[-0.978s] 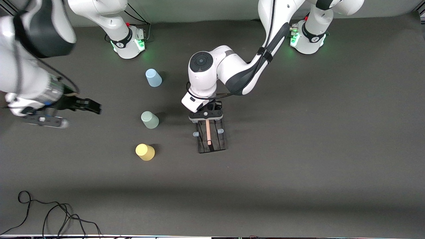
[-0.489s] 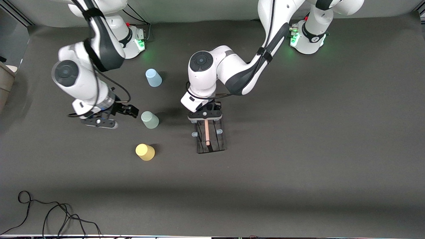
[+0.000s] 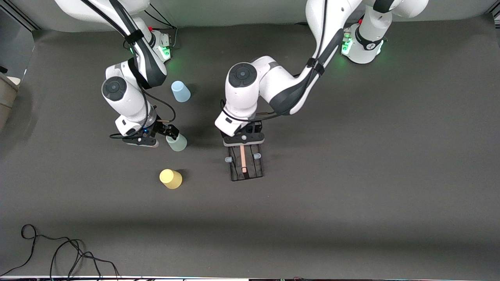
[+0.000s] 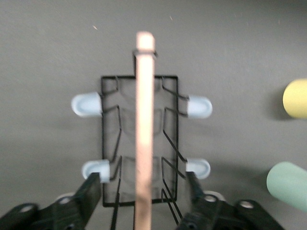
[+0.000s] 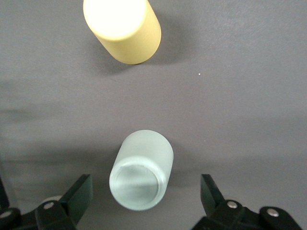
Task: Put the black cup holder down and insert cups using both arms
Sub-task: 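Lower the rack with the left gripper while the right gripper grasps the green cup, then release the rack and withdraw the left gripper while the right gripper lifts the cup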
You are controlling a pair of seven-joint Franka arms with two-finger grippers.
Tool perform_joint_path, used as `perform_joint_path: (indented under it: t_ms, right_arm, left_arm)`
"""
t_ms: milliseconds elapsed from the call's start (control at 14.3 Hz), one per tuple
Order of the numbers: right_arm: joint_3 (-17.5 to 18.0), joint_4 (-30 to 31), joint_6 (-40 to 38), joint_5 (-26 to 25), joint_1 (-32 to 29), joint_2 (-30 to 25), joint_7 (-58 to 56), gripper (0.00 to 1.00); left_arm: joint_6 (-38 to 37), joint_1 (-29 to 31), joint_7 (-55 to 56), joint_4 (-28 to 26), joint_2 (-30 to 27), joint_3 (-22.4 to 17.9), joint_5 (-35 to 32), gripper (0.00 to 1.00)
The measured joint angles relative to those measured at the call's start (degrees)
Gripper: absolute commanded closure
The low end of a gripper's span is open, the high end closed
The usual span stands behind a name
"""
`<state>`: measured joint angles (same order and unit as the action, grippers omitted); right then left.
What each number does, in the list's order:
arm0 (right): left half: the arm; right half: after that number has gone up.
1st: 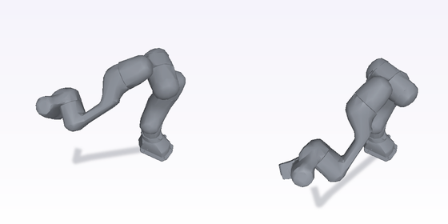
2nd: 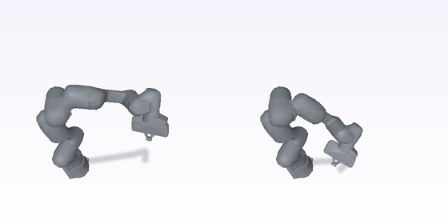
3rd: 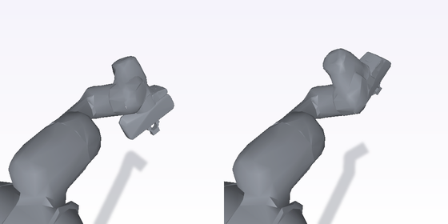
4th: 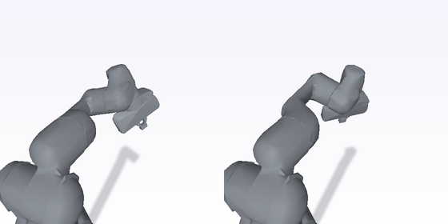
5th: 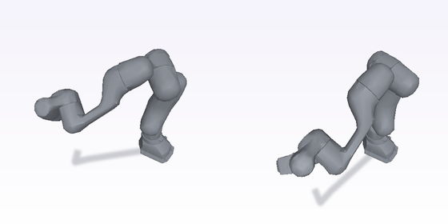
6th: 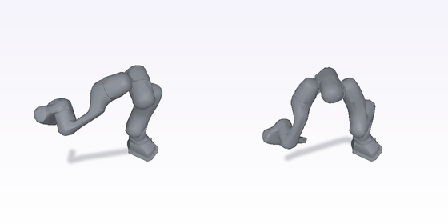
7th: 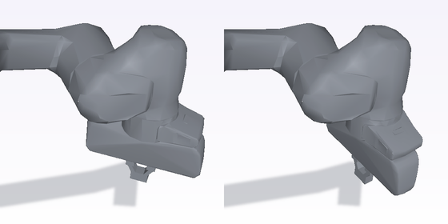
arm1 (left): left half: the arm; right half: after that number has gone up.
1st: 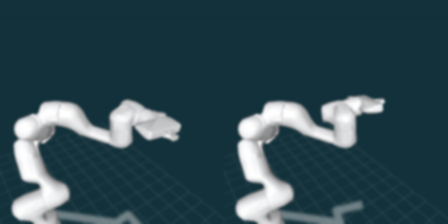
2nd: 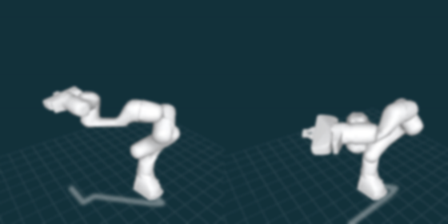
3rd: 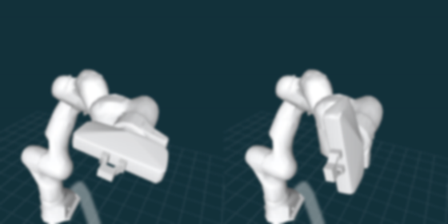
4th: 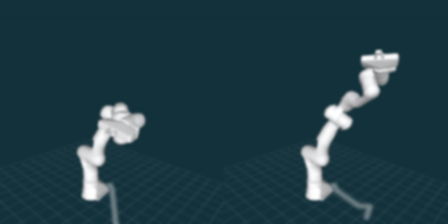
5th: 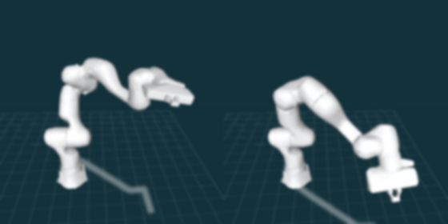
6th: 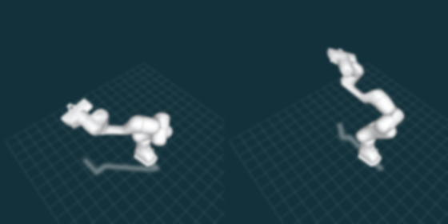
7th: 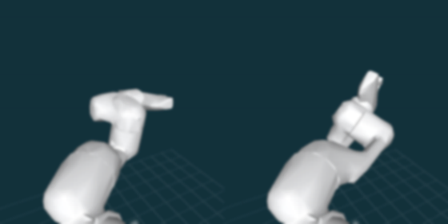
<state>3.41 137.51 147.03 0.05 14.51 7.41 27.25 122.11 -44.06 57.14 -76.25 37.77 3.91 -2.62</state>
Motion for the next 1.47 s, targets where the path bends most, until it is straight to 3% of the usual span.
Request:
perform_joint_path:
  t_ms: [349,419,559,629,699,1048,1257,1467]
  right_arm:
    - [0.00,1.53,7.88,0.00,0.81,5.79,0.01,0.00]
    - [0.00,1.54,8.31,0.00,0.82,6.51,0.01,0.14]
    - [-0.02,1.54,8.36,0.00,0.85,6.97,0.01,0.76]
    - [-0.04,1.52,8.36,0.00,0.85,6.96,0.01,0.96]
    - [-0.05,1.44,8.36,0.00,0.85,6.85,0.05,1.00]
    - [-0.14,0.35,3.91,0.00,0.85,3.62,0.27,1.00]
    - [-0.12,-2.66,-5.65,0.17,0.90,-1.36,2.81,1.00]
    - [-0.06,-9.69,-17.43,3.72,3.18,-4.65,6.27,1.00]
  left_arm:
    - [-14.73,6.65,-12.95,3.44,-5.58,-0.46,0.00,0.00]
    - [-17.95,9.01,-17.70,3.56,-7.39,-0.58,0.03,0.00]
    - [-24.01,14.59,-25.20,3.56,-11.07,-0.70,0.44,0.00]
    - [-26.59,17.28,-27.66,3.44,-12.94,-0.72,0.61,0.00]
    - [-28.57,19.40,-29.66,3.10,-14.84,-0.75,0.72,0.00]
    - [-31.71,28.47,-42.47,-3.51,-24.51,-0.96,0.72,0.00]
    - [-31.66,35.28,-48.92,-9.01,-28.99,-1.11,0.87,0.00]
    - [-31.27,39.90,-52.83,-13.95,-32.58,-1.21,0.95,0.00]
